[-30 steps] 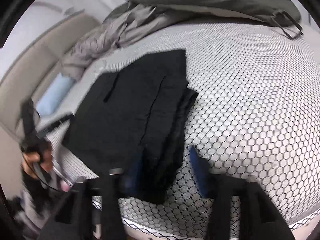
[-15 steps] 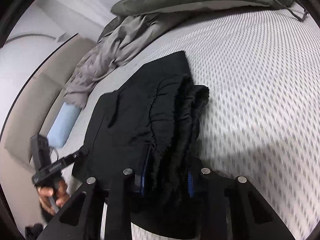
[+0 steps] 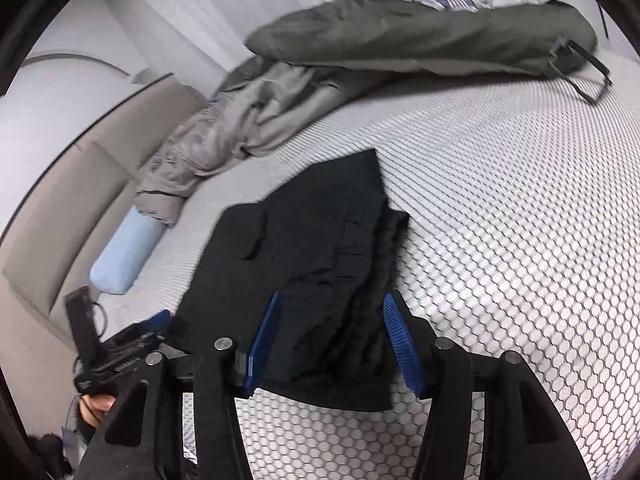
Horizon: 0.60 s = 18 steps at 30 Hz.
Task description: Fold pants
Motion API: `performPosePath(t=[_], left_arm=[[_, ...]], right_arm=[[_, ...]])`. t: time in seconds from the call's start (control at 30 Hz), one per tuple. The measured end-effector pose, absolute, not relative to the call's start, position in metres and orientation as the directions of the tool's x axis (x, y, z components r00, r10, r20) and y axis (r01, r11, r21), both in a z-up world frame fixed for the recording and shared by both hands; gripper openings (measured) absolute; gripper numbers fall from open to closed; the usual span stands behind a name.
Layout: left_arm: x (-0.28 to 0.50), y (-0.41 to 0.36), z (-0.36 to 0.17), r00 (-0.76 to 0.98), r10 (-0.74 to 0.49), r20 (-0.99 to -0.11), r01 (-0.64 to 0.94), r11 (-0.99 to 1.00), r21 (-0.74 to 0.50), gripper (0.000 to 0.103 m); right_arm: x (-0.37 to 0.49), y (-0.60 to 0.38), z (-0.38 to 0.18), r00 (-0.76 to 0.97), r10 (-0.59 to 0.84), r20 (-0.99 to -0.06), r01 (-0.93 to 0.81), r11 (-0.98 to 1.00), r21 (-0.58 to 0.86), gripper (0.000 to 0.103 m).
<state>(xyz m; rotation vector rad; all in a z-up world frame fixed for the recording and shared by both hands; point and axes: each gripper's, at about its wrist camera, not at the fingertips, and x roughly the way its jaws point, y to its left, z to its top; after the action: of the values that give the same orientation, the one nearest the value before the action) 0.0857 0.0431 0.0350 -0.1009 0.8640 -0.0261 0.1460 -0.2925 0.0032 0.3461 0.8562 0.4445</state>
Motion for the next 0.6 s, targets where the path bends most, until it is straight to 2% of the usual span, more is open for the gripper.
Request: performPosePath(t=[0.1, 0.2, 0.23, 0.27, 0.33, 0.43, 0.47, 0.53, 0.6], left_arm=[[0.092, 0.04, 0.029, 0.636, -0.055, -0.77, -0.025, 0.995, -0.092, 0.063], [0.102, 0.038, 0.024, 0.629, -0.057, -0.775, -0.03, 0.995, -0.098, 0.066], [0.103, 0.038, 0.024, 0.629, -0.058, -0.776, -0.029, 0.995, -0.097, 0.066], [0.105, 0.038, 0.023, 0.629, -0.06, -0.775, -0.028, 0.995, -0.1, 0.066], [0.105, 0.039, 0.025, 0.628, -0.065, -0.775, -0.027, 0.994, -0.105, 0.066], [0.099, 0.037, 0.03, 0.63, -0.054, -0.774, -0.026, 0.996, -0.091, 0.066], [0.097, 0.036, 0.03, 0.628, -0.046, -0.777, -0.026, 0.996, -0.08, 0.069], [0.096, 0.037, 0.028, 0.625, -0.039, -0.779, -0.031, 0.997, -0.075, 0.074], [0.098, 0.04, 0.029, 0.632, -0.032, -0.774, -0.044, 0.996, -0.078, 0.074]], right_arm=[[0.153, -0.28, -0.009, 0.503, 0.558, -0.66, -0.258, 0.826, 0.501, 0.055], [0.172, -0.268, -0.035, 0.439, 0.567, -0.696, -0.202, 0.818, 0.539, 0.054], [0.176, -0.269, -0.04, 0.435, 0.574, -0.694, -0.177, 0.81, 0.559, 0.045], [0.178, -0.269, -0.041, 0.441, 0.554, -0.706, -0.161, 0.823, 0.544, 0.024], [0.175, -0.269, -0.035, 0.465, 0.536, -0.705, -0.178, 0.836, 0.519, 0.016], [0.157, -0.273, -0.005, 0.53, 0.532, -0.66, -0.241, 0.841, 0.484, 0.012], [0.156, -0.276, -0.001, 0.534, 0.516, -0.67, -0.233, 0.851, 0.47, 0.009], [0.162, -0.28, -0.014, 0.517, 0.4, -0.757, -0.167, 0.914, 0.369, 0.013], [0.168, -0.282, -0.032, 0.469, 0.354, -0.809, -0.126, 0.934, 0.335, 0.033]])
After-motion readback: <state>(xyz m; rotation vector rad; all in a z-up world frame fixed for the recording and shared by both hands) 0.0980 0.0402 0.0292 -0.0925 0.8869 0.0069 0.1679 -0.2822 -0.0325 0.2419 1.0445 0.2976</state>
